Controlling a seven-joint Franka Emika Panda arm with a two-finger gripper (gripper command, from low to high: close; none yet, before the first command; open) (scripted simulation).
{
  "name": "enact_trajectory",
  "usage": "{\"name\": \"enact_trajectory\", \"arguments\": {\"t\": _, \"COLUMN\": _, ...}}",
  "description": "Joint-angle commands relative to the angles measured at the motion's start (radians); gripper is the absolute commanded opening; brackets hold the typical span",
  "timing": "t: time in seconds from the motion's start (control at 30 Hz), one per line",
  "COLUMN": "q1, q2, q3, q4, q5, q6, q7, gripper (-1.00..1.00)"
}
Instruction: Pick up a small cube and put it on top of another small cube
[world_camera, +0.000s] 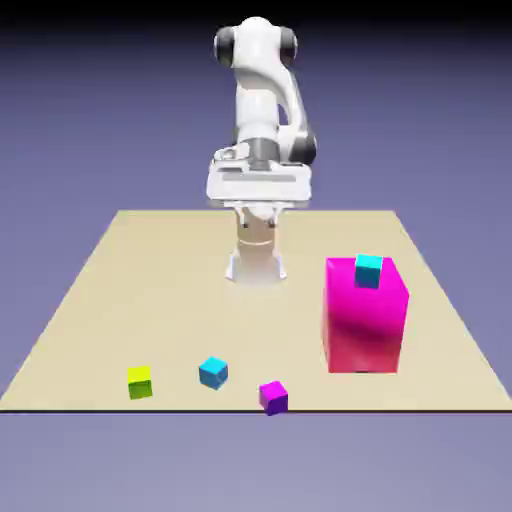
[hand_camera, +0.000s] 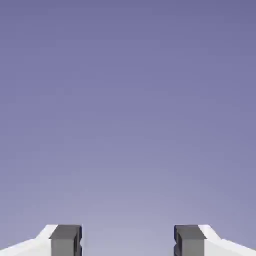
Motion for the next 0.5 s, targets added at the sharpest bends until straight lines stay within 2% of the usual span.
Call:
{"name": "enact_trajectory", "arguments": {"t": 0.0, "q1": -0.002, "q2": 0.036, "q3": -0.006, "q4": 0.031, "q5": 0.023, "q6": -0.039, "q7": 0.011, "gripper": 0.00}}
{"name": "enact_trajectory", "arguments": {"t": 0.47, "q1": -0.029, "q2": 0.544, "q3": -0.097, "q4": 0.464, "q5": 0.339, "q6": -0.591, "q7": 0.167, "gripper": 0.00}}
